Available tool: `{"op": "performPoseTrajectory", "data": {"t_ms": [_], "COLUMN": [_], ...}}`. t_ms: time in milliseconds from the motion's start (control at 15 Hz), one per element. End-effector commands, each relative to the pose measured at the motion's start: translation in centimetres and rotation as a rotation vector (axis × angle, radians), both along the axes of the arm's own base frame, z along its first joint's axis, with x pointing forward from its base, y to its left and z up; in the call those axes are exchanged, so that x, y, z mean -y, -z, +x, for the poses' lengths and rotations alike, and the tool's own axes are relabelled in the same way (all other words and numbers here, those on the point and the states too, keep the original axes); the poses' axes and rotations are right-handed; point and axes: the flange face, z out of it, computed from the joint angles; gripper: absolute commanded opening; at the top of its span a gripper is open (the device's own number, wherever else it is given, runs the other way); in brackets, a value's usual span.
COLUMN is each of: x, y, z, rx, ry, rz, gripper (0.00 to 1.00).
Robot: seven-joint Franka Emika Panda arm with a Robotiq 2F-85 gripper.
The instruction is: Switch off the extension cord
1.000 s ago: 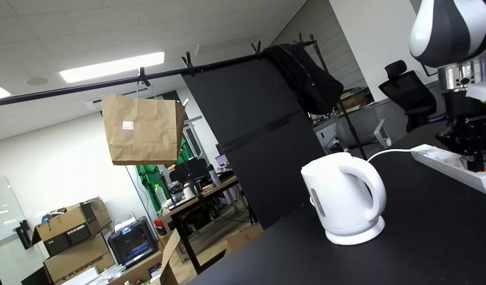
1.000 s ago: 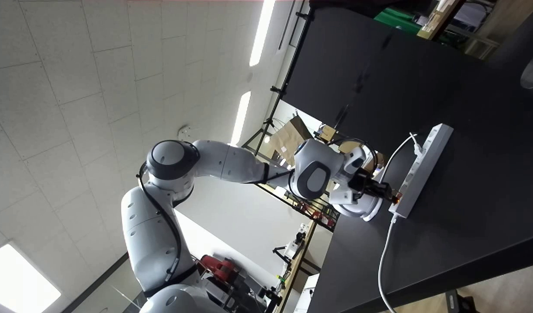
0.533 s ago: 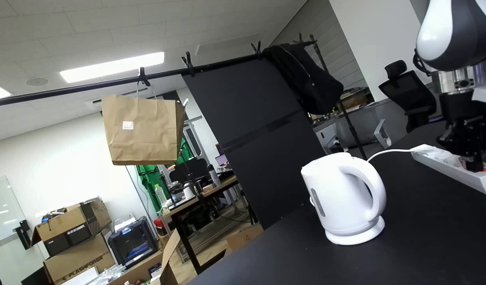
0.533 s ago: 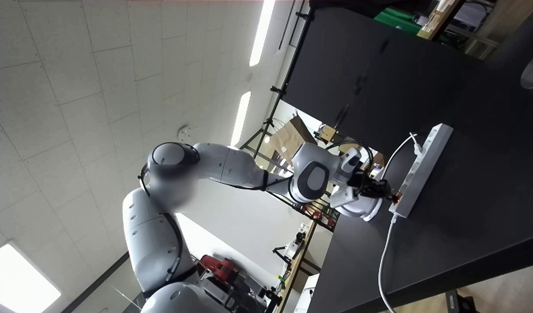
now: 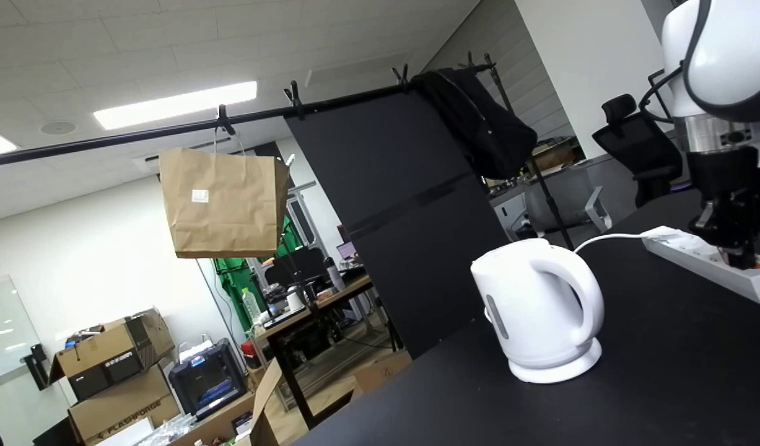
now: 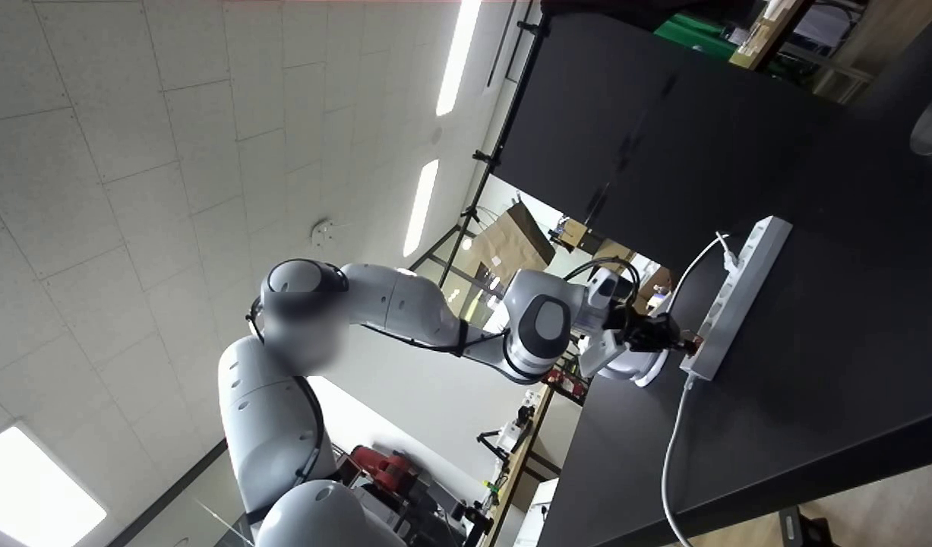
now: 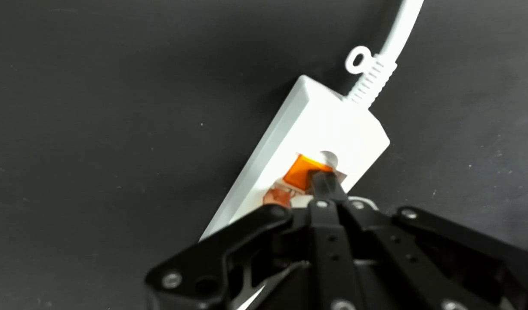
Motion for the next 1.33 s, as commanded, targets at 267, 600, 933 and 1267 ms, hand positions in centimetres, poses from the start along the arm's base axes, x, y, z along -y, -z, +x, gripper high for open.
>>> {"op": "performPoseTrajectory", "data": {"t_ms": [267, 600, 933, 1267], "x": [-2.6, -4.2, -6.6, -9.3], "y": [3.8, 4.0, 0.7, -3.5], "z": [-1.6, -2.7, -2.5, -2.5], "rx": [-0.003, 0.038, 0.078, 0.09], "ry": [-0.098, -0.161, -0.179, -0.203], "rz": [-0.143, -0.222, -0.176, -0.092], "gripper": [0.0, 0.0, 0.0, 0.0]}}
